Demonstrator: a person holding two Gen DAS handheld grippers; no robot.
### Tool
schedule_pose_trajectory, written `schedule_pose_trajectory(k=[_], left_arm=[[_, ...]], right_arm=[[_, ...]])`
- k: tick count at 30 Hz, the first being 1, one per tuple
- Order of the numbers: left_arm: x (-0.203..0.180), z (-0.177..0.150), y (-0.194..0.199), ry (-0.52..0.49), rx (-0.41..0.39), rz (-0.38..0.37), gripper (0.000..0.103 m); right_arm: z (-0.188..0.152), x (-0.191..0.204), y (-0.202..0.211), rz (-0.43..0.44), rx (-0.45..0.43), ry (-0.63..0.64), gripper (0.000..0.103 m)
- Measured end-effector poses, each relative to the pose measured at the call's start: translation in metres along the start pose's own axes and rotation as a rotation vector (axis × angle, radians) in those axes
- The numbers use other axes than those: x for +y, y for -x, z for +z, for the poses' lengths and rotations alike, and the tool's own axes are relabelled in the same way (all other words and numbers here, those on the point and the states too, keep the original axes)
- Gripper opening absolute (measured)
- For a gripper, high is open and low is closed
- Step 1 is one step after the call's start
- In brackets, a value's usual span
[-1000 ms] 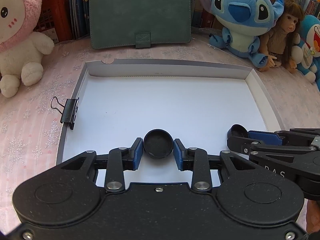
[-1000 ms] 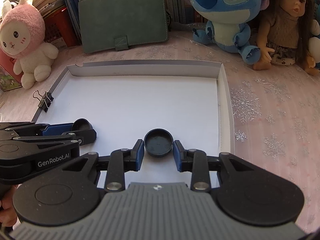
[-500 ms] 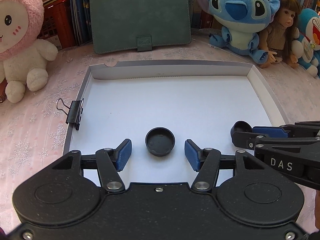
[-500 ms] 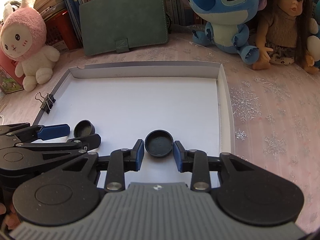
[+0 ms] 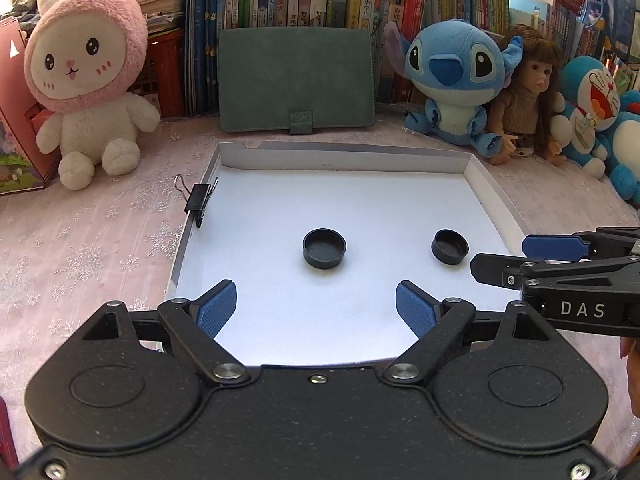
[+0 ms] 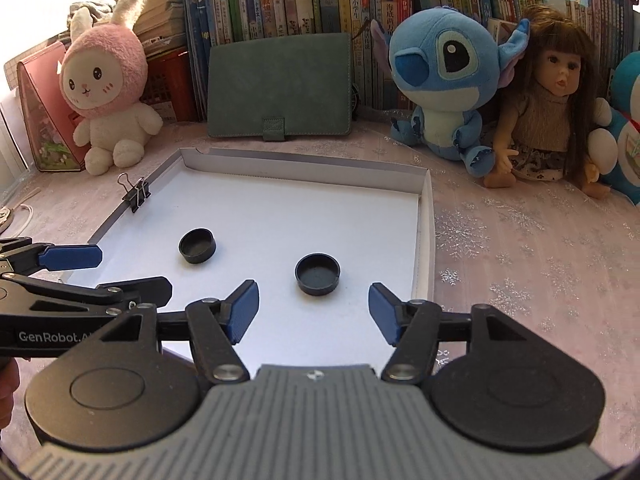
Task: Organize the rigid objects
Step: 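Open the left gripper to drop the lid while the right gripper releases the cup, then move both grippers back from the tray toward the remaining objects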
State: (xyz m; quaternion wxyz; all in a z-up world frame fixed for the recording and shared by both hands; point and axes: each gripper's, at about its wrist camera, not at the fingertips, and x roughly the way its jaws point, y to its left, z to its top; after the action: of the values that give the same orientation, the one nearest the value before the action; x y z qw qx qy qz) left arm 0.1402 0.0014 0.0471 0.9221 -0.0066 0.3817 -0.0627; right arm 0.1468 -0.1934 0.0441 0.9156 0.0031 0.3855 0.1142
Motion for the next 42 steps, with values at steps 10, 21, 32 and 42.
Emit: schedule_pose_trajectory(k=[10,21,32,42], left_arm=[[-0.010,-0.046,0.048,-0.024,-0.104,0.018,0.093],[-0.009,-0.095,0.074,-0.018,-0.148,-0.002,0.095],[-0.007,-0.125,0.090,-0.045,-0.227,0.065,0.096],[-0.007,-0.146,0.092,-0.087,-0.217,0.115,0.096]], right_arm=[[-0.032,0.004,0.046,0.027,-0.118,0.010,0.089],[-0.073,0.007,0.073,0.049,-0.183,0.010,0.098],[-0.101,0.019,0.090,0.007,-0.266,0.034,0.103],[-0.121,0.033,0.087,-0.007,-0.277,0.041,0.103]])
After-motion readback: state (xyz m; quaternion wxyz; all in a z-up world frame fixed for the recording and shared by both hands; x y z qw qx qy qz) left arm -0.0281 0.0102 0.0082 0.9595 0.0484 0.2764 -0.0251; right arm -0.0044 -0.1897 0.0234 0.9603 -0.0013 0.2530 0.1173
